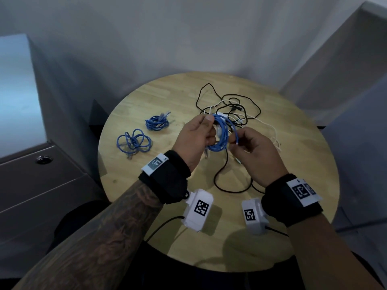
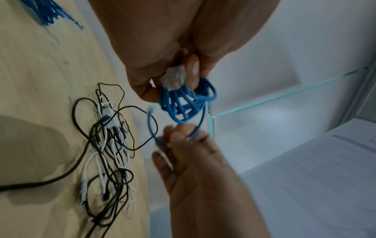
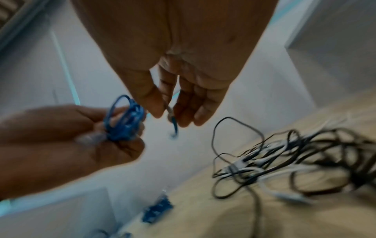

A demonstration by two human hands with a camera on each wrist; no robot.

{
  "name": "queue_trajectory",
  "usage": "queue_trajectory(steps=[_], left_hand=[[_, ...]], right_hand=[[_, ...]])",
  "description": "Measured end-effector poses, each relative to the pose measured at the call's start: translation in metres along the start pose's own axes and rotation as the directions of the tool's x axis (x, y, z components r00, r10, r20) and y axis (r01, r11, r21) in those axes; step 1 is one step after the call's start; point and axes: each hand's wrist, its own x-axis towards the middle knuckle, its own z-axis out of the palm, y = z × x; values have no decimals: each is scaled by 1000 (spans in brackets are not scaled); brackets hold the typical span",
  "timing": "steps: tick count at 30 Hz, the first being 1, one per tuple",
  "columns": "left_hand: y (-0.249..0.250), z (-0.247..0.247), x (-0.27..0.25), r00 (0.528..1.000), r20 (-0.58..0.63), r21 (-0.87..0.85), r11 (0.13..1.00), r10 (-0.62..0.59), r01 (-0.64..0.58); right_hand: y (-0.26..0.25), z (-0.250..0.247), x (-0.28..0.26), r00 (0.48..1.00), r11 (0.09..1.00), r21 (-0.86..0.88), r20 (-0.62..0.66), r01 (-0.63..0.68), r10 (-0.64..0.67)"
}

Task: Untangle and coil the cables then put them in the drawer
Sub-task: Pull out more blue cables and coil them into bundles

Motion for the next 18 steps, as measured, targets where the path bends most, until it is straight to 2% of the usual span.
queue_trajectory(steps=[2, 3, 7, 12, 14, 17, 18], left_hand=[[1, -2, 2, 1000, -1, -11, 1000, -13, 13], [1, -3, 2, 1000, 1, -11, 1000, -25, 25], [2, -9, 5, 996, 15, -6, 996, -90, 90], [12, -13, 5, 982, 89, -49, 984, -164, 169], [14, -15, 3, 956, 170, -73, 965, -238, 253], [13, -17, 1, 878, 351, -123, 913, -326, 388], [10, -16, 2, 867, 370, -135, 903, -335, 407]], right_hand=[[9, -2, 3, 997, 993, -118, -73, -9, 0], [11, -3, 5, 993, 993, -115, -115, -31, 18], [5, -7, 9, 976, 988, 142, -196, -66, 93], [2, -11, 10, 973, 983, 181, -221, -22, 62], [3, -14, 12, 968, 982, 187, -244, -7, 53], [3, -15, 11, 963, 965, 261, -255, -15, 83], [2, -13, 10, 964, 954, 297, -246, -25, 102]])
